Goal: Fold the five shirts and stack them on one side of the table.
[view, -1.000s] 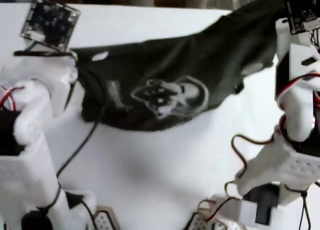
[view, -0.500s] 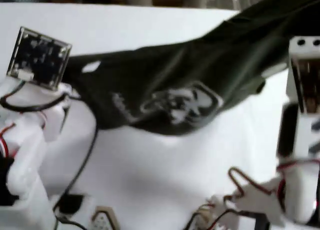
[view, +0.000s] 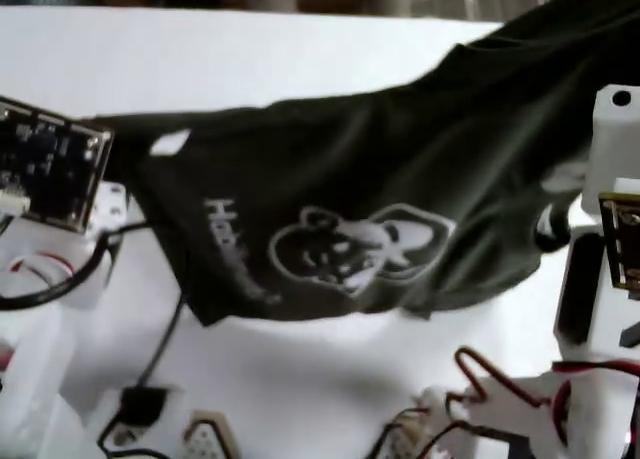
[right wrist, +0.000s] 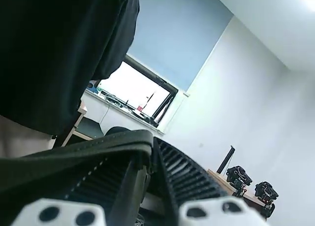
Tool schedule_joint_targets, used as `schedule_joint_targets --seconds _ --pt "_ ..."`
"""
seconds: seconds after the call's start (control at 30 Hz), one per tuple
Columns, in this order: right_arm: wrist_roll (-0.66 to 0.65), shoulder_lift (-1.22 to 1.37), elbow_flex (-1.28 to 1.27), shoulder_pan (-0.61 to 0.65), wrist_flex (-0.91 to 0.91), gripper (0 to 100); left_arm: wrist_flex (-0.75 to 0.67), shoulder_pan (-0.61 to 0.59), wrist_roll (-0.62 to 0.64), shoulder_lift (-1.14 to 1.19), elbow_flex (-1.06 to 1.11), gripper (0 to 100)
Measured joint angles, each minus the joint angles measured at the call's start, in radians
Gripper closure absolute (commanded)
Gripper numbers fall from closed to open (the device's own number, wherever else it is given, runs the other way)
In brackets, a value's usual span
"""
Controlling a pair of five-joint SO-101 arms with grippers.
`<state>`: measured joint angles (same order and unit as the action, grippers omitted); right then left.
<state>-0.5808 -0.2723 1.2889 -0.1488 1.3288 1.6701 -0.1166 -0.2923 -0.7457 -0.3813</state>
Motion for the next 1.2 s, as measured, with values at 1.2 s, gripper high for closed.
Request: schedule_joint_targets --seconds 1.2 --pt "0.0 -0.149 0.005 0.064 0.026 98.0 0.098 -0.002 0.0 -0.189 0.032 98"
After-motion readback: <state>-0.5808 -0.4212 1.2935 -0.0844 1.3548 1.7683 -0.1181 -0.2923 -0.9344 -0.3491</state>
